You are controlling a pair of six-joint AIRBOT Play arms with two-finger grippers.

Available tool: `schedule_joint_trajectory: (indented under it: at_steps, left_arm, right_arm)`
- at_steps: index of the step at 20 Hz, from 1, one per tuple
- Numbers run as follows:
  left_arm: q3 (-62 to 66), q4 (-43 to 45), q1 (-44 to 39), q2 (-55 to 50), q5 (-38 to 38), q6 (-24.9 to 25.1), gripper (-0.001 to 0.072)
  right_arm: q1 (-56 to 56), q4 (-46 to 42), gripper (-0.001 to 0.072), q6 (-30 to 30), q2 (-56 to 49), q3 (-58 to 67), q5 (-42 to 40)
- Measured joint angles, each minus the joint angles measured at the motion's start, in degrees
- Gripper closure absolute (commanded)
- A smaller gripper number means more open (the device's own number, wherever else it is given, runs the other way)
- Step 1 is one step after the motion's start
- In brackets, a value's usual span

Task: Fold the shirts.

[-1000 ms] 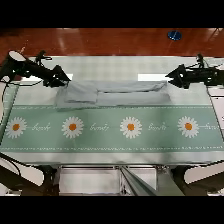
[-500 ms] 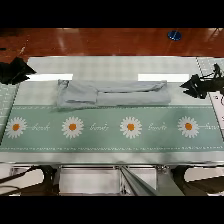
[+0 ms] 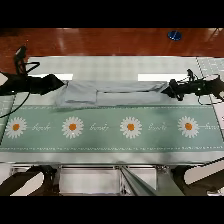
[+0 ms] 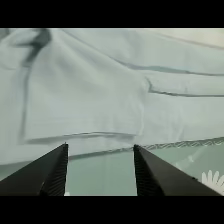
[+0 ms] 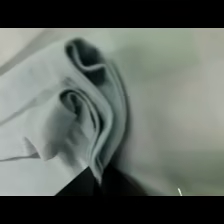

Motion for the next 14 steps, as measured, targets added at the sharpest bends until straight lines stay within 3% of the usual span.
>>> schedule_joint_trajectory:
  at_steps: [1,2,6,9,14]
  left_arm:
    - [-0.2,-0.2,-1.2,-0.11,1.29,0.02,0.0628]
    - [-0.37,-0.44,-2.23,-0.2,2.58,0.07,0.0689]
    - [-0.63,-2.78,-6.05,-0.79,5.49,0.13,0.069]
    - [-0.63,-3.91,-12.04,-2.8,8.11,0.66,0.0691]
    - [2.95,-7.52,-27.02,-12.07,13.18,0.04,0.0691]
  right_arm:
    - [0.76,-0.04,0.0694,-0.48,0.46,0.81,1.18]
    - [1.31,-0.09,0.0694,-0.87,1.75,1.6,2.29]
    - [2.32,-9.11,0.0694,0.52,13.09,1.18,5.4]
    - [2.6,-15.3,0.0694,1.7,27.74,-5.44,6.84]
    - [2.73,-16.37,0.0694,5.25,55.76,-18.75,9.4]
